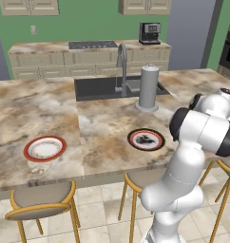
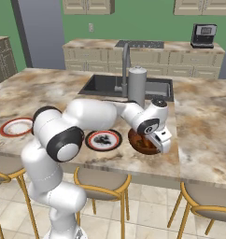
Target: Pick the chicken drumstick and sweet potato from their plates and place them in the bowl. Then put the bowl in the fridge.
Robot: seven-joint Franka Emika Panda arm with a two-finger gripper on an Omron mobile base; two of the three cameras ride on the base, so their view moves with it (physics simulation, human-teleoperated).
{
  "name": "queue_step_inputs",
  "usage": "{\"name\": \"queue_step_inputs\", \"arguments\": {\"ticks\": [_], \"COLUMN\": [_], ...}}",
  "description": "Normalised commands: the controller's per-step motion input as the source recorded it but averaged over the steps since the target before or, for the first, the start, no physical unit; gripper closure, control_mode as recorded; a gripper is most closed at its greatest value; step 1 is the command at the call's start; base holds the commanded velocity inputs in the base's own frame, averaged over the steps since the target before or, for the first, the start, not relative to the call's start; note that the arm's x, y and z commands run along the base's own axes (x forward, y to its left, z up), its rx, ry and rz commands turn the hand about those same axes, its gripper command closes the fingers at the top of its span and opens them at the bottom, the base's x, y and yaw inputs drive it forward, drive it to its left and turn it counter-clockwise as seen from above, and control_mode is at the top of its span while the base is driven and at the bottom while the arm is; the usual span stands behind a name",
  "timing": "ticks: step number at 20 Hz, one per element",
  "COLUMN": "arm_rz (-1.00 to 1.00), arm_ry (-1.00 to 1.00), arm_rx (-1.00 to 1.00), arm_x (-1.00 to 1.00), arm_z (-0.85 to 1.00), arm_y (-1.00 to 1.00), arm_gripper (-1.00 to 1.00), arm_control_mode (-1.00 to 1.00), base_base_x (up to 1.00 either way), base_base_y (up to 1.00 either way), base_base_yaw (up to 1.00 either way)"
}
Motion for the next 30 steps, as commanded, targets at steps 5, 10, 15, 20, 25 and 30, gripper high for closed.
{"name": "queue_step_inputs", "arguments": {"ticks": [5, 10, 15, 20, 25, 30], "arm_rz": [0.00, 0.00, 0.00, 0.00, 0.00, -0.02], "arm_ry": [0.07, 0.04, 0.00, 0.02, 0.04, 0.00], "arm_rx": [0.01, 0.01, 0.03, 0.05, 0.03, 0.04], "arm_x": [0.00, 0.06, 0.16, 0.05, 0.00, 0.00], "arm_z": [-0.28, -0.25, -0.20, -0.20, -0.17, -0.02], "arm_y": [-0.02, -0.02, -0.03, -0.04, 0.00, 0.01], "arm_gripper": [-1.00, -1.00, -1.00, -1.00, 1.00, 1.00], "arm_control_mode": [-1.00, -1.00, -1.00, -1.00, -1.00, -1.00], "base_base_x": [0.00, 0.00, 0.00, 0.00, 0.00, 0.00], "base_base_y": [0.00, 0.00, 0.00, 0.00, 0.00, 0.00], "base_base_yaw": [0.00, 0.00, 0.00, 0.00, 0.00, 0.00]}}
